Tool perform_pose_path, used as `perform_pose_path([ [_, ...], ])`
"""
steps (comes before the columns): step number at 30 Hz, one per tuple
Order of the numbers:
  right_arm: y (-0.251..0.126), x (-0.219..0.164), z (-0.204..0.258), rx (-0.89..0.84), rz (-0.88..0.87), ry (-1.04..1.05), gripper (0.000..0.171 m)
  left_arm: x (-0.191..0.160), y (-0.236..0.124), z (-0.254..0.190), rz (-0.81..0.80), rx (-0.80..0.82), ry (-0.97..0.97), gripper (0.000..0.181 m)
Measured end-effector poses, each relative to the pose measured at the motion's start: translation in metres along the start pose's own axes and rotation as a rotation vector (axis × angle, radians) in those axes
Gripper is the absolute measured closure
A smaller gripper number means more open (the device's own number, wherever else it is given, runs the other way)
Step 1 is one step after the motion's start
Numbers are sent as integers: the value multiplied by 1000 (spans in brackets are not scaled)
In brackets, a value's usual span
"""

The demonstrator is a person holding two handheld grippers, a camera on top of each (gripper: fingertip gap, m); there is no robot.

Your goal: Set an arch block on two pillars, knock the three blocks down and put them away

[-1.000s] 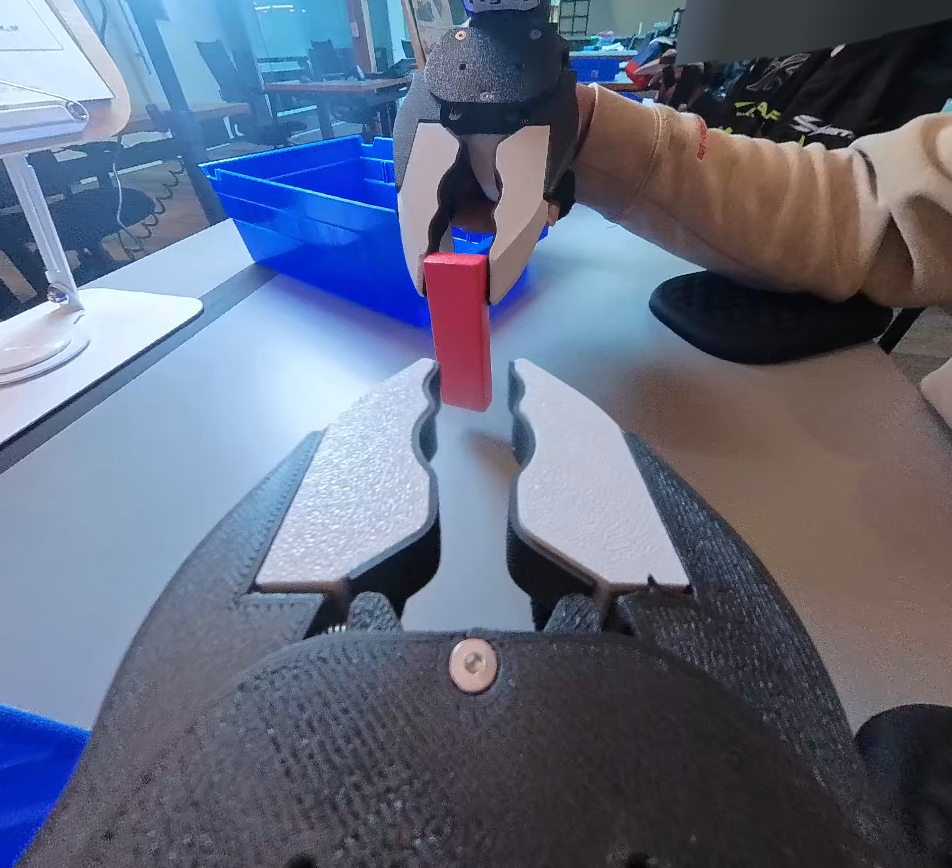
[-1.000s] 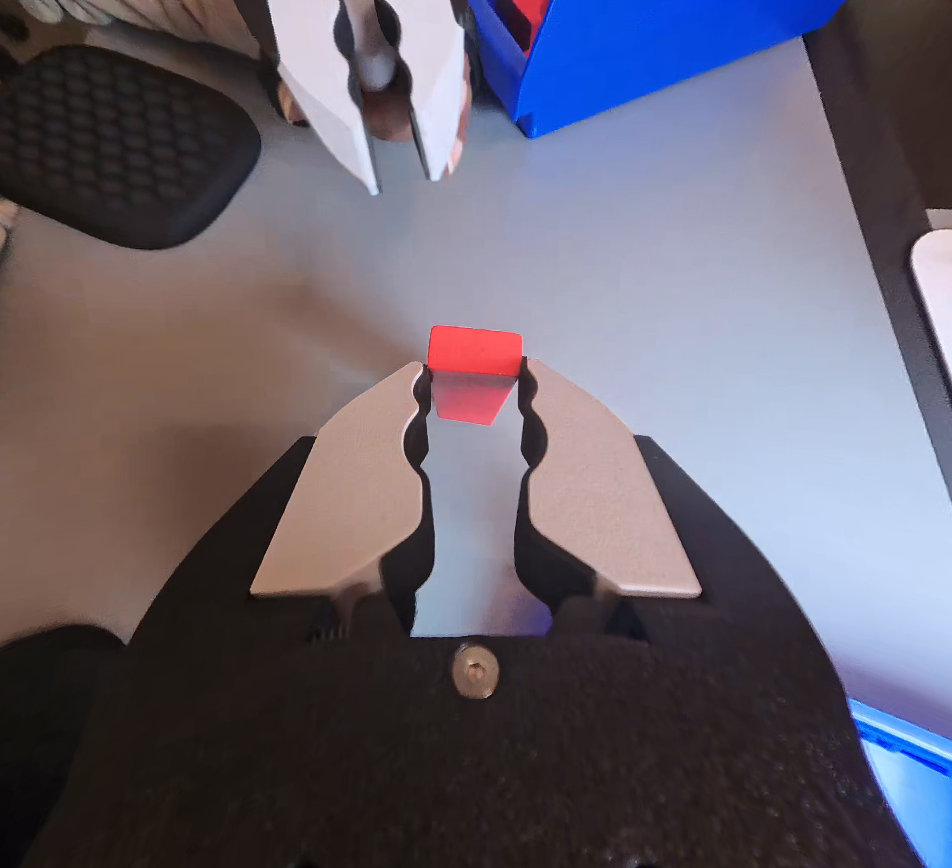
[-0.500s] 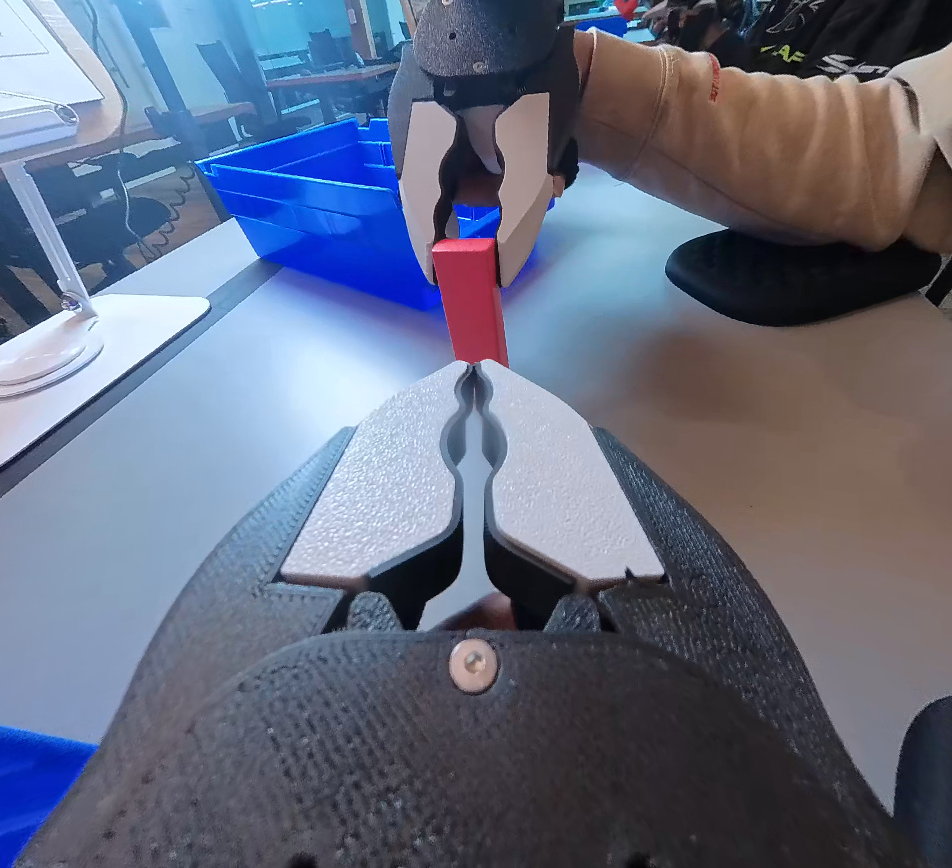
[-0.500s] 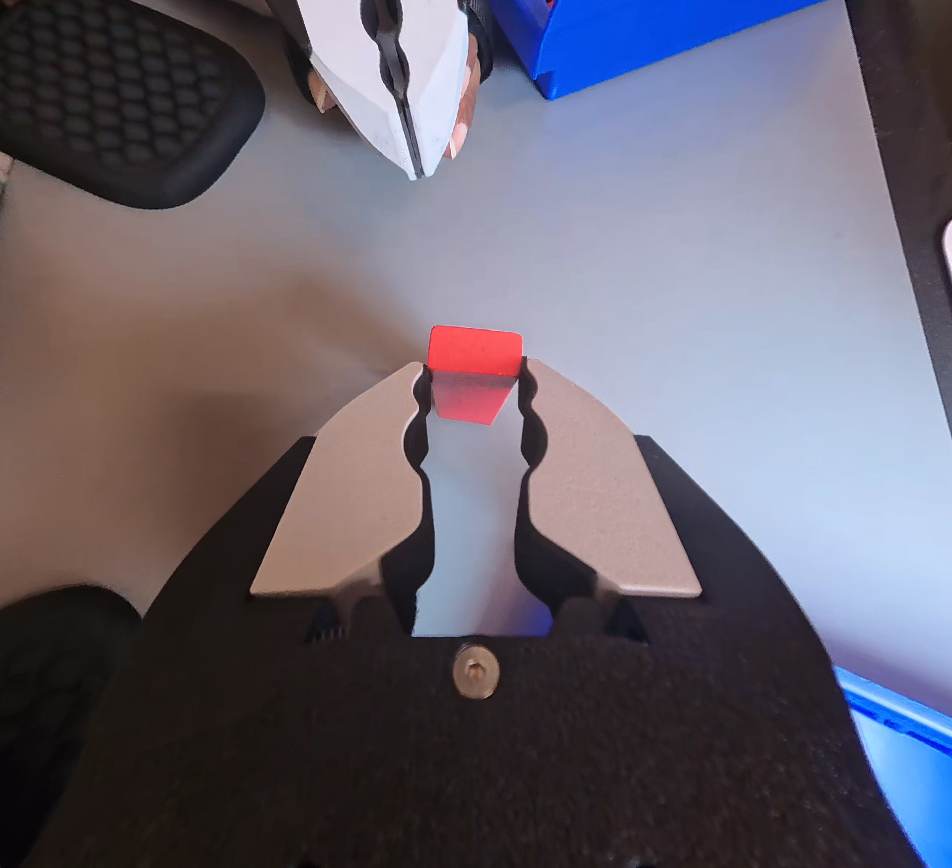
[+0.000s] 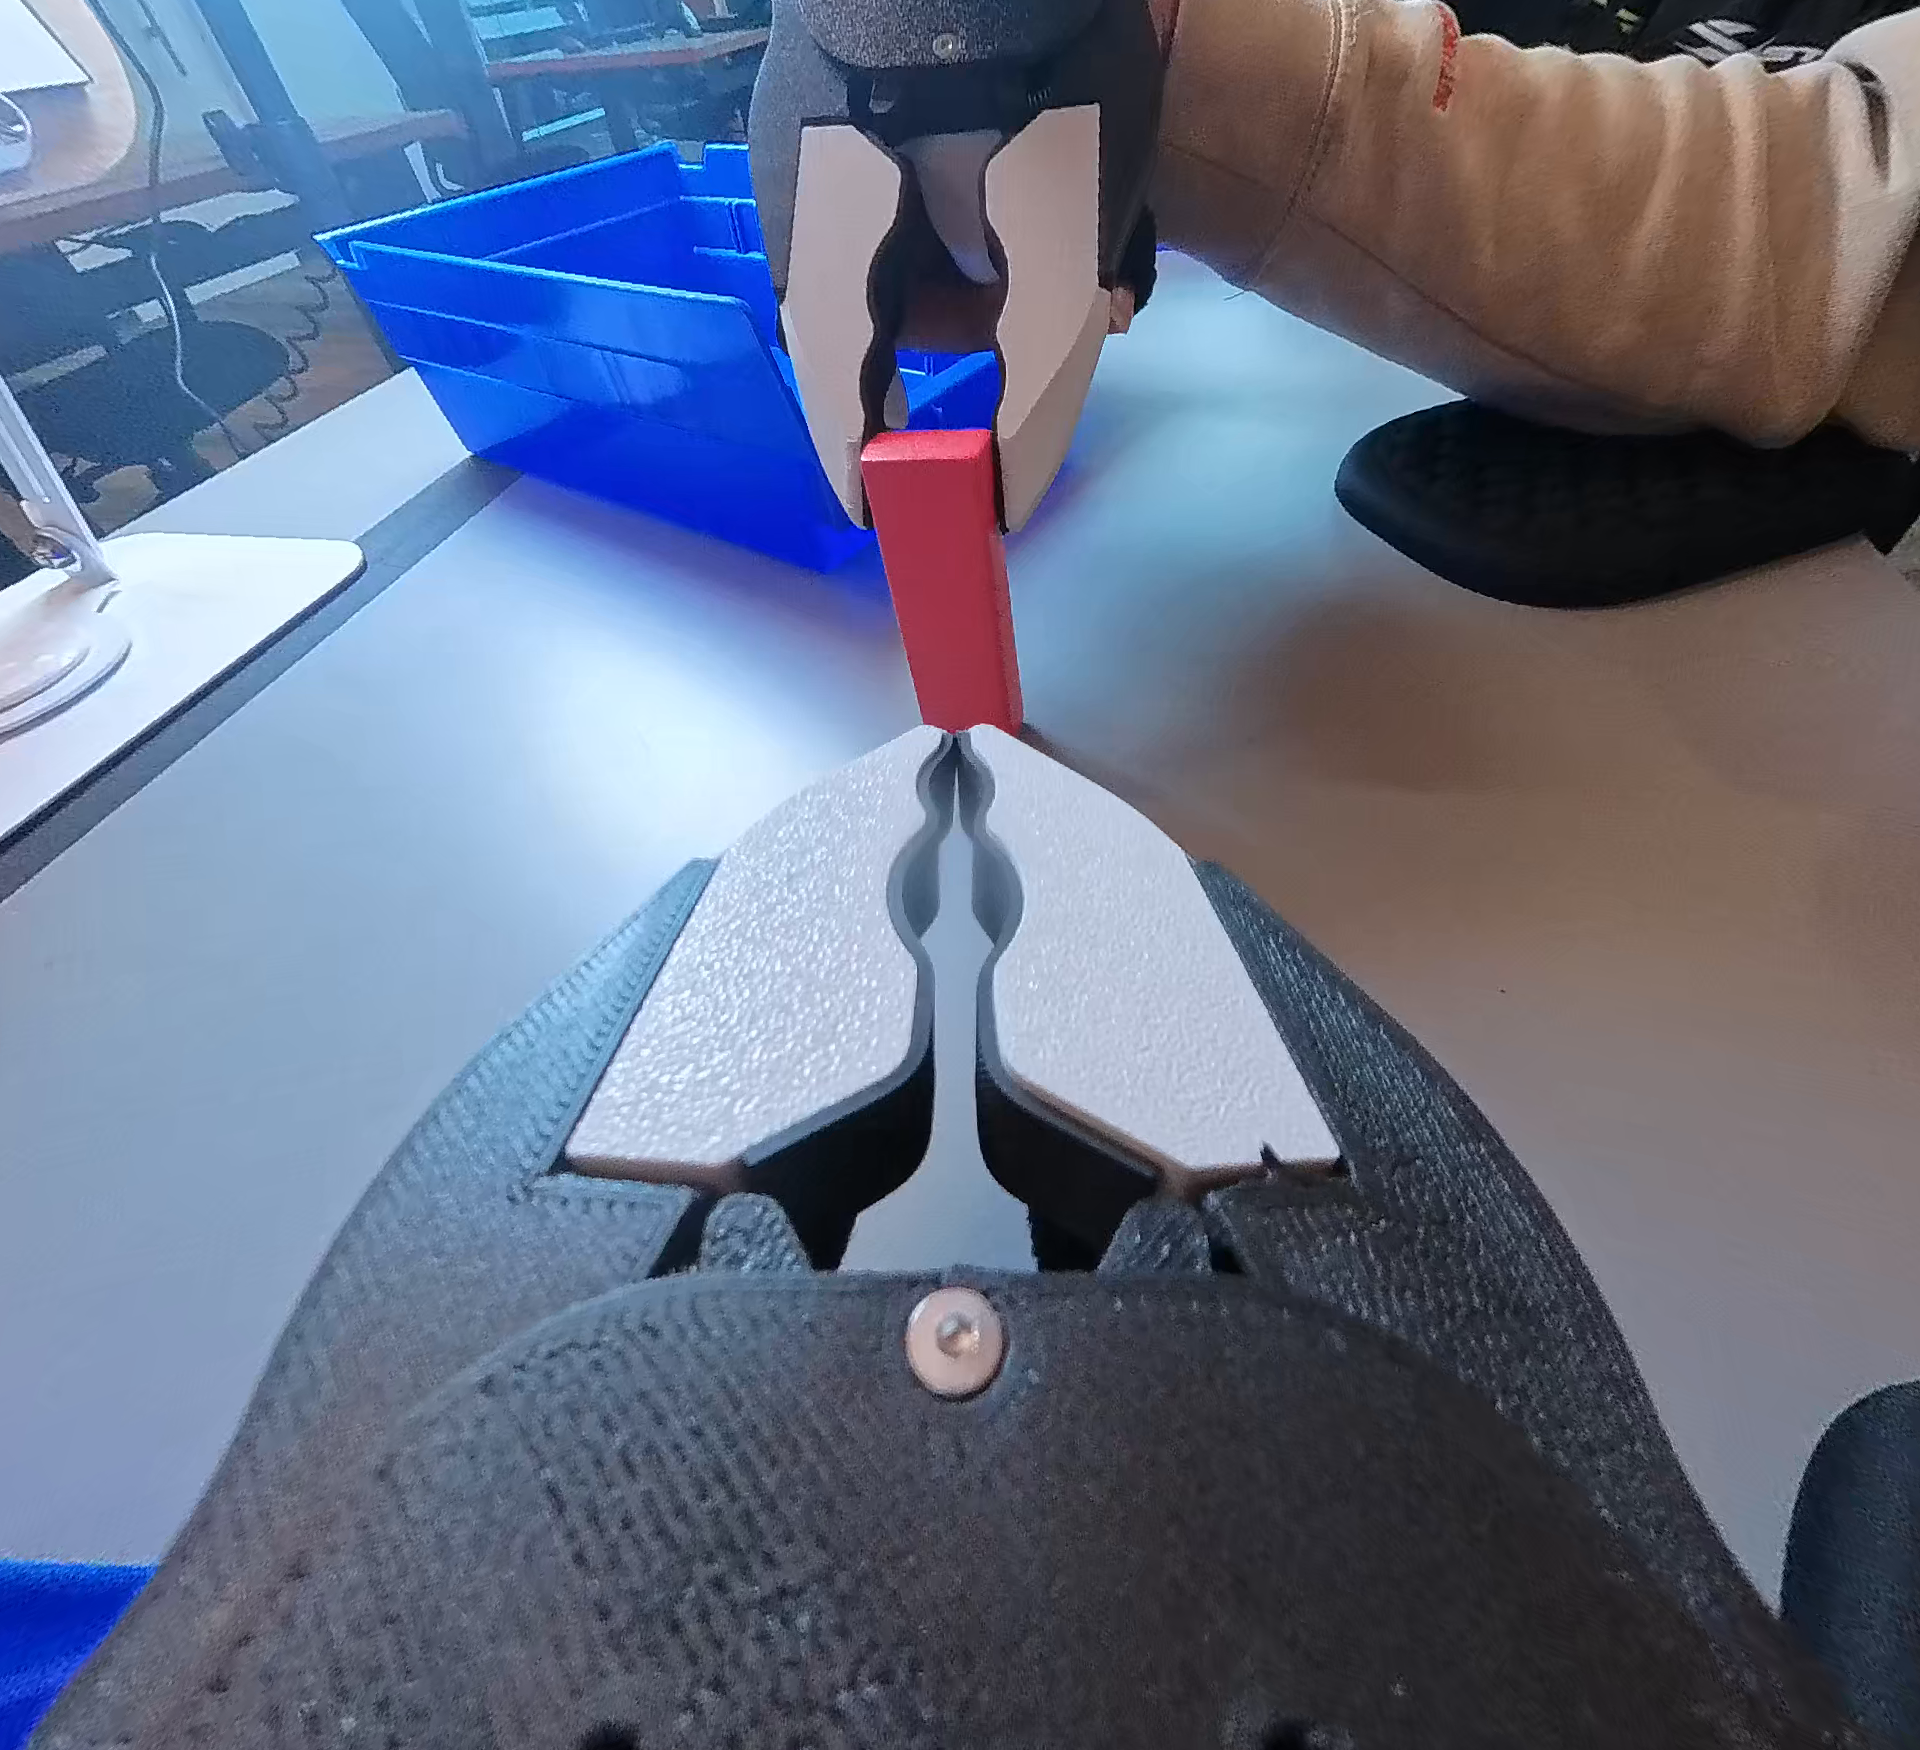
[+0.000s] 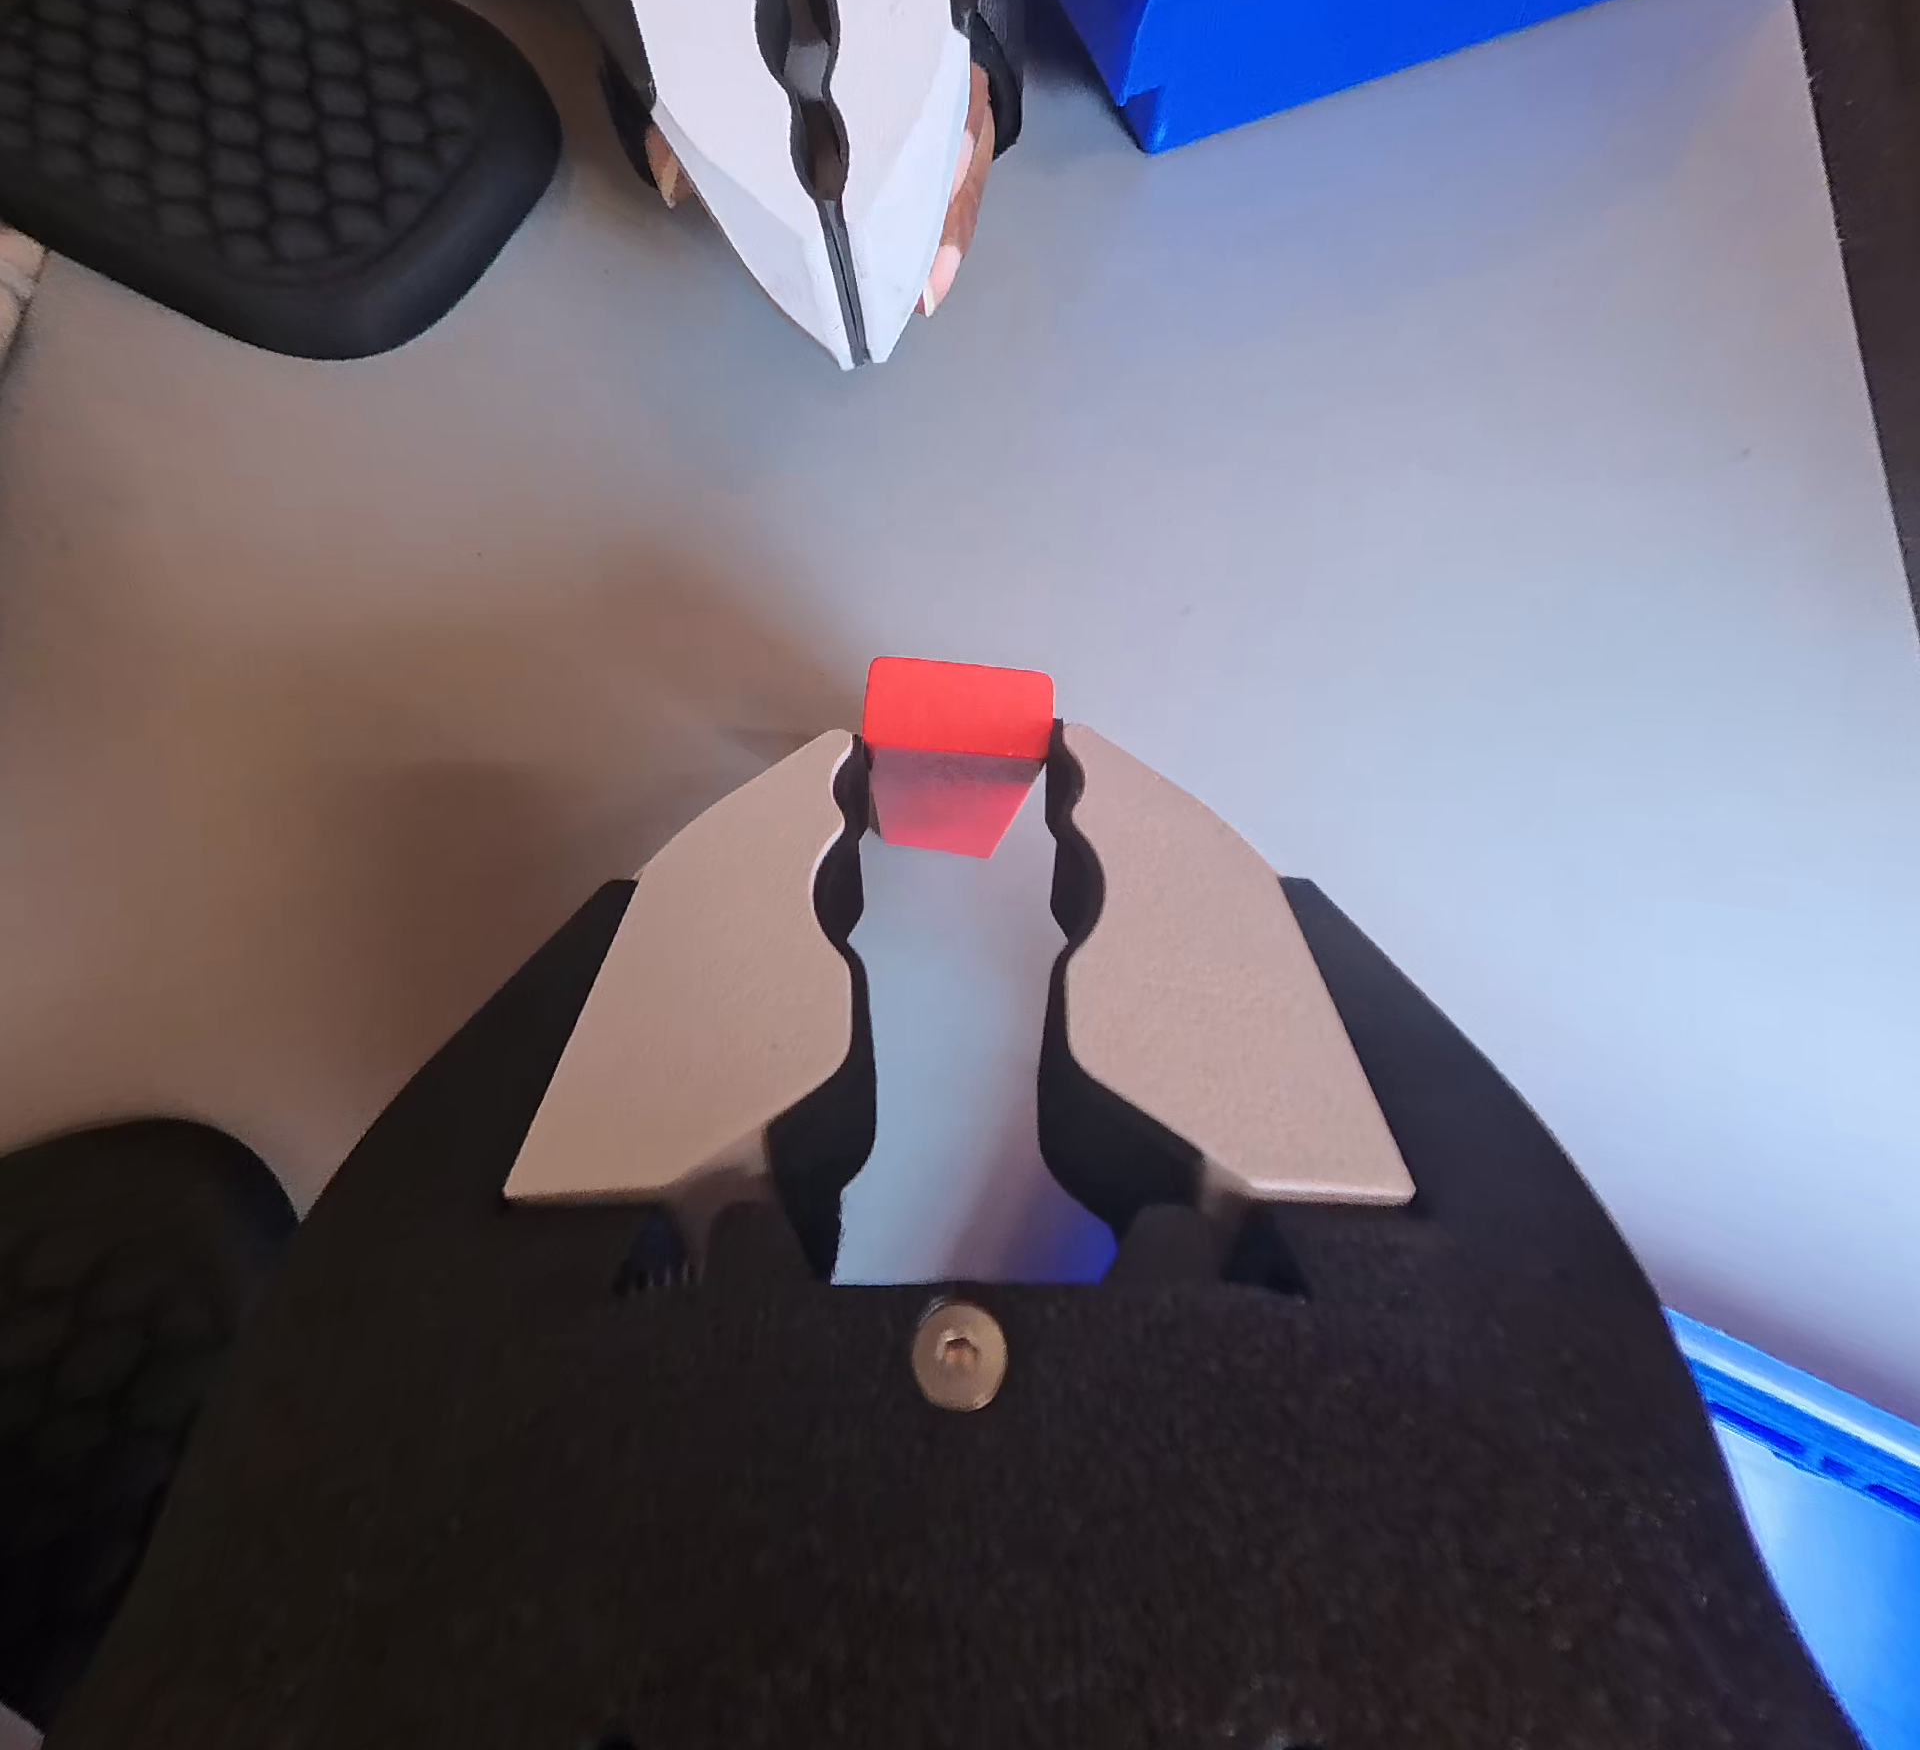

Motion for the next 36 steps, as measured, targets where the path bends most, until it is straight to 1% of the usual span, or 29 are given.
perform_pose_path([
  [9,-2,-1,0,9,17,22,138,-2,3,-3,15,-26,1,181],
  [12,-4,0,0,11,14,36,130,-2,3,-3,16,-30,3,181],
  [16,-6,0,1,7,38,49,124,-3,3,-3,23,-32,5,181],
  [18,-7,1,2,9,50,51,124,-3,4,-3,25,-35,6,181],
  [29,-12,7,5,-17,46,41,125,-3,3,-3,26,-26,6,181],
  [36,-10,6,5,-27,70,36,139,-4,4,-3,31,-25,9,181],
])
Point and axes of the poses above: each gripper's, where its closed fingertips meet, y out along the fingers, x out of its top, z = x × y across the jaws, the point moved 7 cm from there along -y, back along the fingers, and after that the axes turned 11 degrees about z, right-handed, at the moved point
